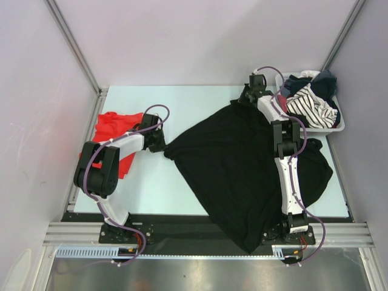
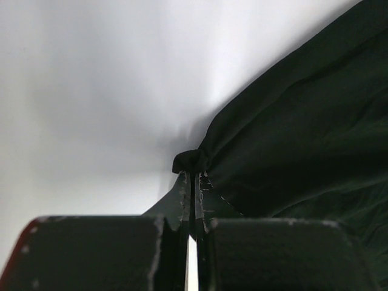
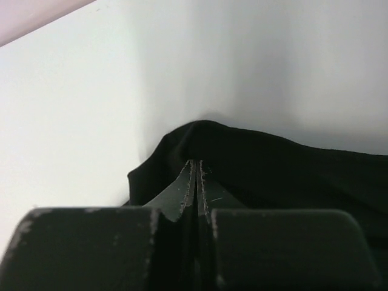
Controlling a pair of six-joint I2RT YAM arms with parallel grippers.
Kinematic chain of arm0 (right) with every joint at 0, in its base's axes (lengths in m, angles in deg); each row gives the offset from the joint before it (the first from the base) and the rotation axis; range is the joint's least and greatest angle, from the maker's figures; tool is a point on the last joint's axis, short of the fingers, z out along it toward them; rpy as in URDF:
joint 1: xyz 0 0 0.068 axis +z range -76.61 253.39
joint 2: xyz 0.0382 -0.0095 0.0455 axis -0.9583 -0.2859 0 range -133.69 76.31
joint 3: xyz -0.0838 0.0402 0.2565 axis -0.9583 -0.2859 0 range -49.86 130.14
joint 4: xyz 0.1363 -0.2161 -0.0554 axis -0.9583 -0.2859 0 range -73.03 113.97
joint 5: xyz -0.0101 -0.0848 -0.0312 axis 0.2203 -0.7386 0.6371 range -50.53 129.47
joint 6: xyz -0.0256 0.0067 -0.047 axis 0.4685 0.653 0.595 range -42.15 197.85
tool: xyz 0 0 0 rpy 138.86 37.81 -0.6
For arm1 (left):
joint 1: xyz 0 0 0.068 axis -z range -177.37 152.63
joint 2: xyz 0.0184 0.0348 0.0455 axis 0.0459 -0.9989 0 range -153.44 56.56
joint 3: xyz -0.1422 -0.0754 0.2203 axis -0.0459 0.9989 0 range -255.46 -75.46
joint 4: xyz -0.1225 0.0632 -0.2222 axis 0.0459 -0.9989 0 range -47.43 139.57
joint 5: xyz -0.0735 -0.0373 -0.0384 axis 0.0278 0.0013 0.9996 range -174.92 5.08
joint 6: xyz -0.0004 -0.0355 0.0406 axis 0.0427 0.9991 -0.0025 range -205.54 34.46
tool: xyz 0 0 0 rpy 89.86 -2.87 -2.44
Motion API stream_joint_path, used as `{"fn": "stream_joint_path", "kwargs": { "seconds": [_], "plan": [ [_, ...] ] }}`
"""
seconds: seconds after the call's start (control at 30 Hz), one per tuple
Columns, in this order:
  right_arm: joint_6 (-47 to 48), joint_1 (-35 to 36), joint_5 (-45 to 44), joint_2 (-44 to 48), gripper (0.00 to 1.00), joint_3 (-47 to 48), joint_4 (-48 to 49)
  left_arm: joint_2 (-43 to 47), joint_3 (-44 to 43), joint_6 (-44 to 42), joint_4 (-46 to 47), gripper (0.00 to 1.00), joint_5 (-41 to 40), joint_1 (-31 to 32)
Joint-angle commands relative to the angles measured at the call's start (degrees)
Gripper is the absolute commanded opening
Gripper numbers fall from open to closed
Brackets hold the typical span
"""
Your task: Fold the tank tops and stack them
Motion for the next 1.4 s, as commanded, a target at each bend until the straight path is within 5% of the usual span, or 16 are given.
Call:
{"fn": "stream_joint_path", "kwargs": {
  "seconds": [0.0, 0.6, 0.73, 1.37],
  "plan": [
    [0.2, -0.7, 0.4, 2.9, 0.00, 2.9, 1.1, 2.5, -1.6, -0.8, 0.0, 0.00, -0.9, -1.5],
    [-9.0, -5.1, 11.6, -0.2, 0.00, 9.2, 12.2, -0.3, -8.8, -3.0, -4.1, 0.00, -1.9, -8.9],
    [-8.3, -4.9, 11.6, -0.2, 0.29, 7.3, 11.3, -1.6, -8.5, -2.9, -3.6, 0.00, 0.3, -8.9],
    [-0.4, 1.2, -2.3, 2.6, 0.36, -0.4, 1.5, -1.4, -6.8, -3.2, -2.8, 0.00, 1.4, -8.4]
  ]
}}
